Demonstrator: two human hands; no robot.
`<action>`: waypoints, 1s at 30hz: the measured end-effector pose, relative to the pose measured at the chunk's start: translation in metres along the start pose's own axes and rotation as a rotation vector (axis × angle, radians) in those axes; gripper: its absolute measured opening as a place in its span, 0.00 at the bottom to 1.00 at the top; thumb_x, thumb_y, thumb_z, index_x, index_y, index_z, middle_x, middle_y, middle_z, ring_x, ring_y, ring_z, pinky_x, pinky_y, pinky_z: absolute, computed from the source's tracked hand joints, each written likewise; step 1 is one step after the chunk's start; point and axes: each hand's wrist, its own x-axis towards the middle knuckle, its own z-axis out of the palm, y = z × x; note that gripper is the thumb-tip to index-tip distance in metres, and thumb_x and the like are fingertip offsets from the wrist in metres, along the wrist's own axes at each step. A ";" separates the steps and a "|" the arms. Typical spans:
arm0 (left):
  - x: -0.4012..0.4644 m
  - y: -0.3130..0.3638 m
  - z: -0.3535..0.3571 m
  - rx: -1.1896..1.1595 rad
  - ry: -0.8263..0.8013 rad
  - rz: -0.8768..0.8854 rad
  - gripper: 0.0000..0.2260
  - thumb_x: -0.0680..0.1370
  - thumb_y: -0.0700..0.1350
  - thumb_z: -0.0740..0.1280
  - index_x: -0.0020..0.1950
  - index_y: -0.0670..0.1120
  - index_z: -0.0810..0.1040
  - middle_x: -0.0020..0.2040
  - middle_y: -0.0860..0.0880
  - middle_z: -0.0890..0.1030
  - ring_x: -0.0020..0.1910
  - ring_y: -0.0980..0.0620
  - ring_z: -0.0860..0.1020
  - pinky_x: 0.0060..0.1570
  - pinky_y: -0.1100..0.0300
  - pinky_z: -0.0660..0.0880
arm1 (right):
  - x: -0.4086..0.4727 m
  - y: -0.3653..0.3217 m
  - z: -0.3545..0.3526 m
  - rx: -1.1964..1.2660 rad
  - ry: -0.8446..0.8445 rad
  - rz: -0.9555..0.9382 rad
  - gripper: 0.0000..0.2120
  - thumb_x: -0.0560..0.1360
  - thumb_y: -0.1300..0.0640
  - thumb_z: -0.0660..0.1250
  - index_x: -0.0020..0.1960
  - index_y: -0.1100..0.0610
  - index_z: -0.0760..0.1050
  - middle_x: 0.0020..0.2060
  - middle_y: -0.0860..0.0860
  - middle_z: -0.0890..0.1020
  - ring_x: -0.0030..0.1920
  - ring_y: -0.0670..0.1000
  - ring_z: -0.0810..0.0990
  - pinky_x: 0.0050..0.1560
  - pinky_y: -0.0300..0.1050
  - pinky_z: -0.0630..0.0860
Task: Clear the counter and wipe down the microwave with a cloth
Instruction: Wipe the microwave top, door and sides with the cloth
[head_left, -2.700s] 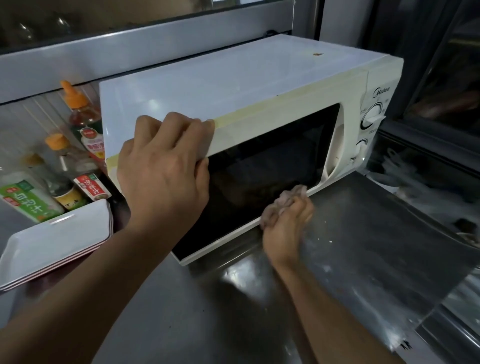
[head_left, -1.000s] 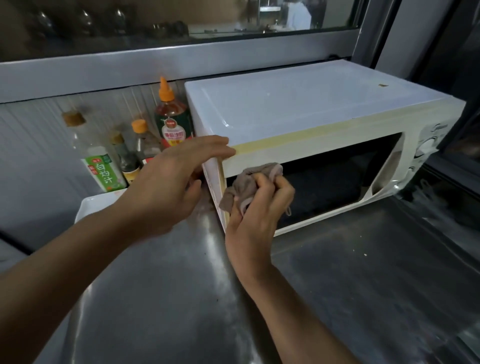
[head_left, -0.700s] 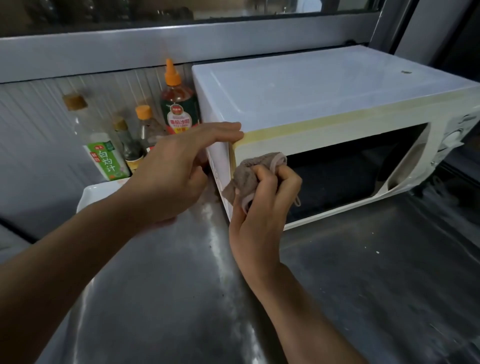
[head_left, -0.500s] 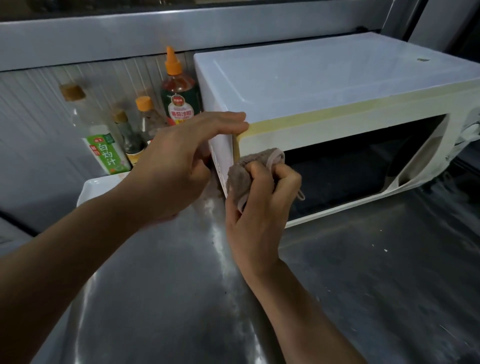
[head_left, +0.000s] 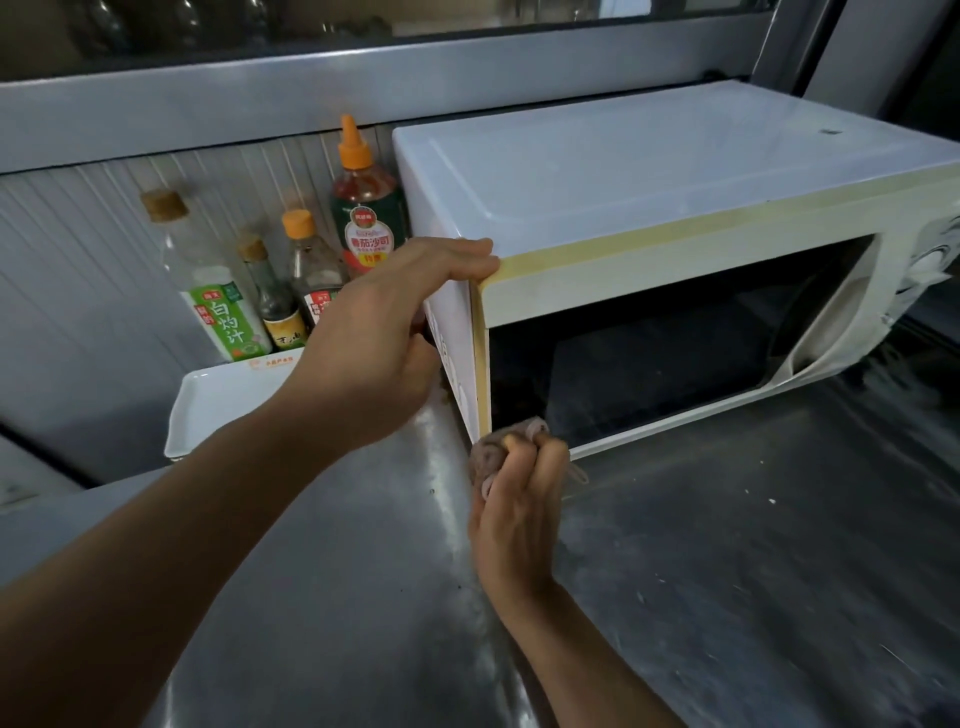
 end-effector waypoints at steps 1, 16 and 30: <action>0.000 0.000 -0.001 0.003 -0.005 -0.003 0.33 0.64 0.25 0.59 0.66 0.47 0.73 0.68 0.54 0.71 0.68 0.61 0.66 0.66 0.73 0.60 | 0.012 -0.009 -0.005 0.040 0.044 0.005 0.14 0.67 0.66 0.74 0.49 0.64 0.73 0.44 0.62 0.76 0.42 0.58 0.80 0.39 0.46 0.80; -0.002 -0.005 0.004 0.012 -0.010 0.008 0.30 0.68 0.27 0.64 0.67 0.49 0.72 0.69 0.55 0.71 0.69 0.62 0.65 0.66 0.72 0.62 | -0.026 0.022 0.028 -0.096 -0.062 -0.006 0.27 0.63 0.62 0.77 0.55 0.59 0.64 0.52 0.62 0.75 0.45 0.58 0.78 0.42 0.48 0.79; 0.003 0.005 0.012 -0.040 0.104 -0.010 0.16 0.72 0.40 0.64 0.60 0.46 0.76 0.61 0.56 0.74 0.62 0.61 0.70 0.59 0.63 0.69 | 0.071 0.029 -0.032 0.084 0.139 -0.184 0.19 0.74 0.56 0.70 0.59 0.58 0.65 0.60 0.62 0.66 0.58 0.60 0.71 0.58 0.51 0.72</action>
